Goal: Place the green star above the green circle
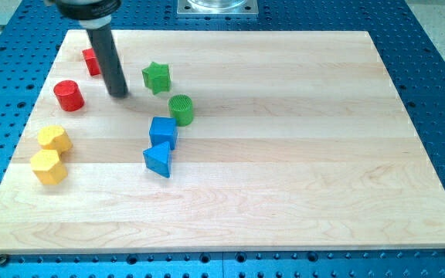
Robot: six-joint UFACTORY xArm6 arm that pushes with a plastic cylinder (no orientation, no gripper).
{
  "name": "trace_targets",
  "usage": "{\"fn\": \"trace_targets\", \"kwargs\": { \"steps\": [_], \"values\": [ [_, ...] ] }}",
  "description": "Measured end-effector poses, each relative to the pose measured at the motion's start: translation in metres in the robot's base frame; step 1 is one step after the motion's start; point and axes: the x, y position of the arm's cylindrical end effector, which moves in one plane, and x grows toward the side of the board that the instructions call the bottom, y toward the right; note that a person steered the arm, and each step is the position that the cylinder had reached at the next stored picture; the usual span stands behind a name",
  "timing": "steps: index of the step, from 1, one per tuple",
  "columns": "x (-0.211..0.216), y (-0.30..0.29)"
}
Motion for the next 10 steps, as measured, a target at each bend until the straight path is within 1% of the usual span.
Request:
{"fn": "trace_targets", "kwargs": {
  "steps": [2, 3, 4, 6, 7, 8, 10],
  "values": [
    [-0.002, 0.009],
    [-0.003, 0.034],
    [-0.003, 0.035],
    [-0.014, 0.086],
    [-0.079, 0.097],
    [-0.058, 0.158],
    [-0.031, 0.148]
  ]
}}
